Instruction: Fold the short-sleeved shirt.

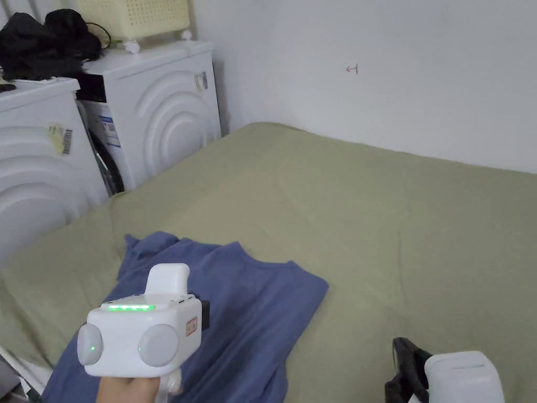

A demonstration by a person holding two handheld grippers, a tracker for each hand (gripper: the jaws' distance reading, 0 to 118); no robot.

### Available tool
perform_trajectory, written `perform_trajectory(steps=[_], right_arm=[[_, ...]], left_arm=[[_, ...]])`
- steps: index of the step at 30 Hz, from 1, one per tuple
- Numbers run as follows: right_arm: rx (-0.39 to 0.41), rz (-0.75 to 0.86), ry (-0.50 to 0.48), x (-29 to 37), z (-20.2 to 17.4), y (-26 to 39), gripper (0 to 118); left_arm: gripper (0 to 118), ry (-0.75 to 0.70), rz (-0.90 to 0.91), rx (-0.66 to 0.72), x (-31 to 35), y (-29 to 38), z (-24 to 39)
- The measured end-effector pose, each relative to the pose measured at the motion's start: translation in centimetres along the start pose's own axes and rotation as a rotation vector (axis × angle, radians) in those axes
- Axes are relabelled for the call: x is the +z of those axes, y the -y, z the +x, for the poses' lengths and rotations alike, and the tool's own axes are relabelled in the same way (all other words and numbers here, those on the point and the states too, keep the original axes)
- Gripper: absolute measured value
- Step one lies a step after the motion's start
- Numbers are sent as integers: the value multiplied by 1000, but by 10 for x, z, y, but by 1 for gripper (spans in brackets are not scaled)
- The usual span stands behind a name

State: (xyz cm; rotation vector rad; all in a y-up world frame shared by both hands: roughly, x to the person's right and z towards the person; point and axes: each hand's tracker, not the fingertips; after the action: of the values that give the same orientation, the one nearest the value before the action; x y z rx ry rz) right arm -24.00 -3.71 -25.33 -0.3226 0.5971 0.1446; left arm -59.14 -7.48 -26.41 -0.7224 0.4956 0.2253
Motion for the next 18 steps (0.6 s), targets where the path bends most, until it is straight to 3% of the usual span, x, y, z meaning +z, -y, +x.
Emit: perform_trajectory(steps=[3, 4, 5, 6, 7, 15, 16, 18], right_arm=[[-18, -54, 4, -13, 6, 16, 1], [-20, -69, 10, -17, 8, 21, 1], [-22, -83, 13, -19, 8, 24, 1], [-34, -100, 10, -22, 10, 28, 1], [-50, -118, 6, -24, 12, 32, 1], [-54, -161, 11, -13, 21, 39, 1], [-52, -159, 17, -9, 24, 38, 1], [-56, -151, 36, 2, 33, 35, 1]], left_arm=[[1, 63, -118, 15, -45, -3, -1], [17, 83, -159, 4, -57, -5, -1], [47, 92, -192, -6, -67, -7, 0], [87, 109, -219, -19, -75, -7, 0], [118, 128, -250, -25, -81, -6, 0], [112, 153, -385, -66, -120, 19, 20], [110, 73, -343, -109, -118, 20, 24], [107, 73, -332, -138, -114, 16, 28]])
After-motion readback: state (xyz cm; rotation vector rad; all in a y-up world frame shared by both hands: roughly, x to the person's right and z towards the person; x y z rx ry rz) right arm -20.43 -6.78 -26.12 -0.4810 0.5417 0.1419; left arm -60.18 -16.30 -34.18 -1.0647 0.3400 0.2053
